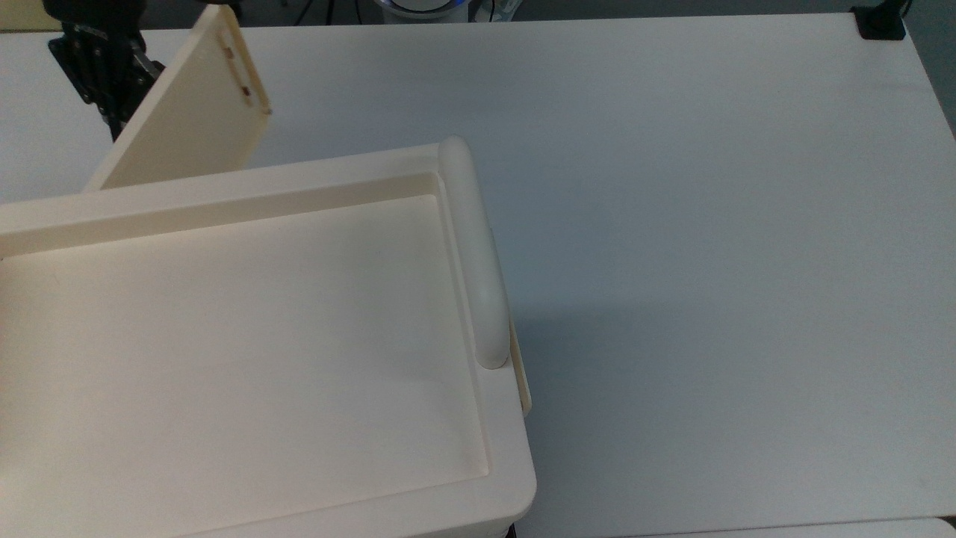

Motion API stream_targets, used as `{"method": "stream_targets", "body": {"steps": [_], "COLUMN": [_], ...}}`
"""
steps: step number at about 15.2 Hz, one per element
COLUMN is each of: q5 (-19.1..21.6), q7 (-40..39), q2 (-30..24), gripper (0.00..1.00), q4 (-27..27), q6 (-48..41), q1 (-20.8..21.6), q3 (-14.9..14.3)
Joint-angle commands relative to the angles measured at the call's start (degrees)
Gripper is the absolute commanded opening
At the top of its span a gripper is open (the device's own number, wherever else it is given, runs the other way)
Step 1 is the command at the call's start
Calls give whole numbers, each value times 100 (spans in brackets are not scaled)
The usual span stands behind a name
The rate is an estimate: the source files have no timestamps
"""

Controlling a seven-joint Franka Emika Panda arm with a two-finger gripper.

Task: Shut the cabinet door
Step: 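Push the door with the gripper, swinging it shut against the cabinet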

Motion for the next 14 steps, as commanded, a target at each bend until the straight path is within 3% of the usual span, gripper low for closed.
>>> {"method": "stream_targets", "body": {"steps": [1, 6, 10, 14], "q5": [446, 1044, 1483, 1625], "q7": [50, 50, 181, 427], "q2": [7, 331, 560, 964], "gripper": [0, 0, 0, 0], "q4": [-79, 342, 396, 405], "q6": [142, 230, 1265, 2443], "q1": [20, 187, 328, 328], "q3": [156, 174, 261, 525]}}
